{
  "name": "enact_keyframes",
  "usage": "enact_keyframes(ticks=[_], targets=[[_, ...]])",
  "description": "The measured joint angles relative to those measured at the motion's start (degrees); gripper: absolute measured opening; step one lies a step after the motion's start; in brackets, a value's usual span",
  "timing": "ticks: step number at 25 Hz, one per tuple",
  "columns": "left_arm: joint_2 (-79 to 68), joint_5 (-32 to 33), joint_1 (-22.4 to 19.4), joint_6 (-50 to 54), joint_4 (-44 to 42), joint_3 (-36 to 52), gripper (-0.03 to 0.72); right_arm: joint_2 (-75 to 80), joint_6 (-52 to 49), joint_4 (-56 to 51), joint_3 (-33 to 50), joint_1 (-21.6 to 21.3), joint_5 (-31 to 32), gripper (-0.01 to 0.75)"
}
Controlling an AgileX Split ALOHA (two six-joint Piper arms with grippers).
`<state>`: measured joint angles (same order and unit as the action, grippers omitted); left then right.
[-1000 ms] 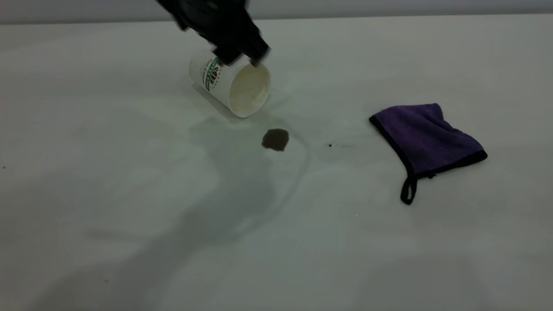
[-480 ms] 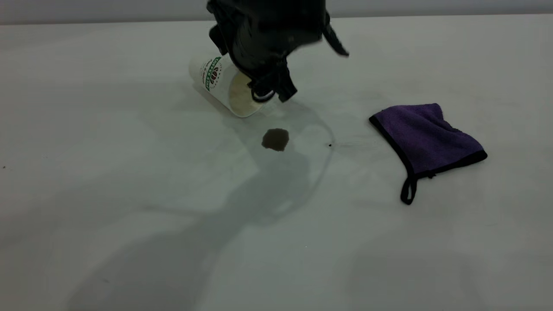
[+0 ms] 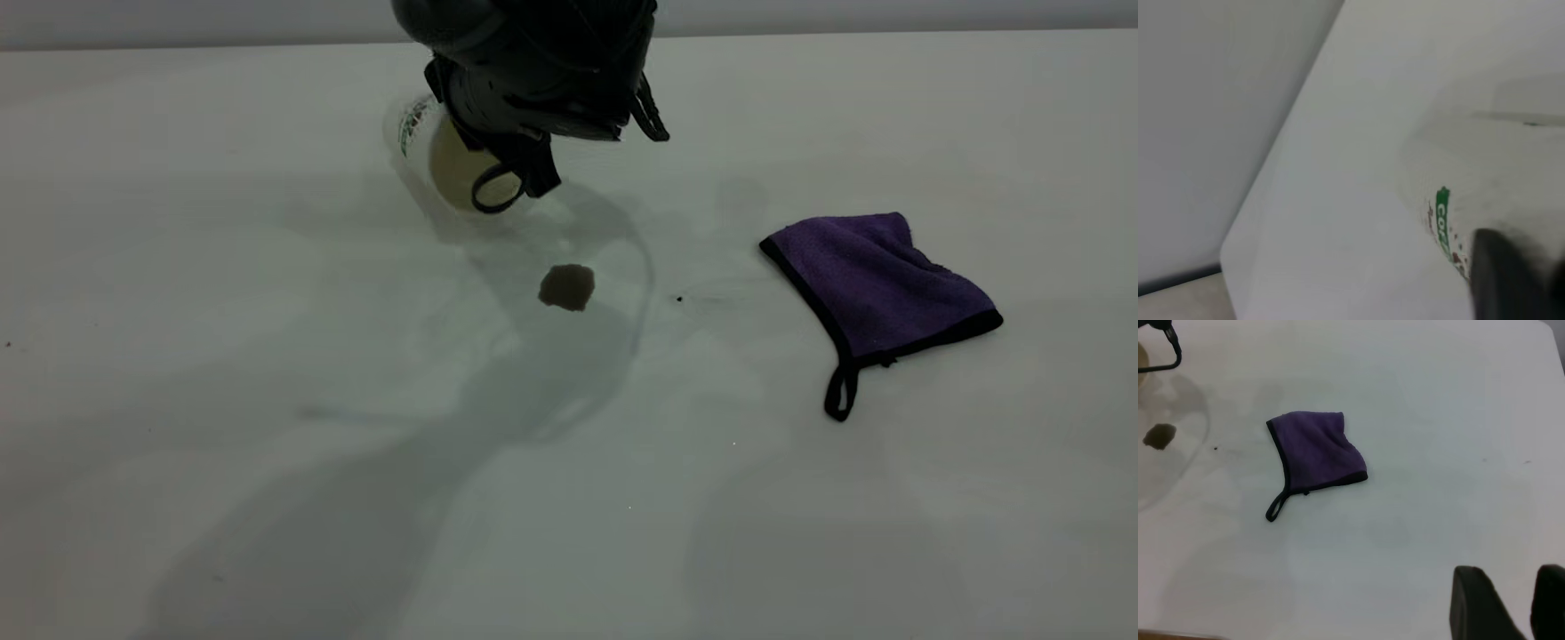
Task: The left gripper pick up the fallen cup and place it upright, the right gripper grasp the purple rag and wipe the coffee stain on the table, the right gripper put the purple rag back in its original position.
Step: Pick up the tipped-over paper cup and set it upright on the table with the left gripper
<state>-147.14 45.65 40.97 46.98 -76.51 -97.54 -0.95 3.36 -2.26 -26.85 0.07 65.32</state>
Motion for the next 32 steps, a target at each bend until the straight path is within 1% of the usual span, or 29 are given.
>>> enact_keyframes(ticks=[1,2,4,7,10,13,17,20,23,28,30,32], targets=[[1.0,0.1,-0.1,-1.1,0.6,0.0,0.037,0.0,0.0,0.0,0.0,0.0,0.0,0.238],[2.5,0.1,-0.2,-2.2,1.9,0.0,0.023,0.0,0.0,0.0,0.0,0.0,0.0,0.238],[6.6,0.0,-0.9,-5.9,5.7,0.0,0.018,0.0,0.0,0.0,0.0,0.0,0.0,0.238],[14.8,-1.0,-3.9,-13.2,17.5,0.0,0.019,0.0,0.0,0.0,0.0,0.0,0.0,0.238],[21.3,-1.7,-10.1,-23.5,35.4,0.0,0.019,0.0,0.0,0.0,0.0,0.0,0.0,0.238],[23.9,-1.9,-17.2,-35.6,52.8,0.0,0.019,0.0,0.0,0.0,0.0,0.0,0.0,0.238],[23.1,-3.6,-23.9,-50.9,73.7,0.0,0.019,0.0,0.0,0.0,0.0,0.0,0.0,0.238],[20.8,-5.7,-27.2,-59.6,85.1,0.0,0.019,0.0,0.0,0.0,0.0,0.0,0.0,0.238],[17.6,-7.0,-29.2,-64.9,91.5,0.0,0.020,0.0,0.0,0.0,0.0,0.0,0.0,0.238],[13.2,-8.8,-29.8,-66.9,94.0,0.0,0.031,0.0,0.0,0.0,0.0,0.0,0.0,0.238],[12.3,-9.7,-29.8,-67.0,94.6,0.0,0.054,0.0,0.0,0.0,0.0,0.0,0.0,0.238],[12.1,-9.9,-29.8,-67.2,94.8,0.0,0.102,0.0,0.0,0.0,0.0,0.0,0.0,0.238]])
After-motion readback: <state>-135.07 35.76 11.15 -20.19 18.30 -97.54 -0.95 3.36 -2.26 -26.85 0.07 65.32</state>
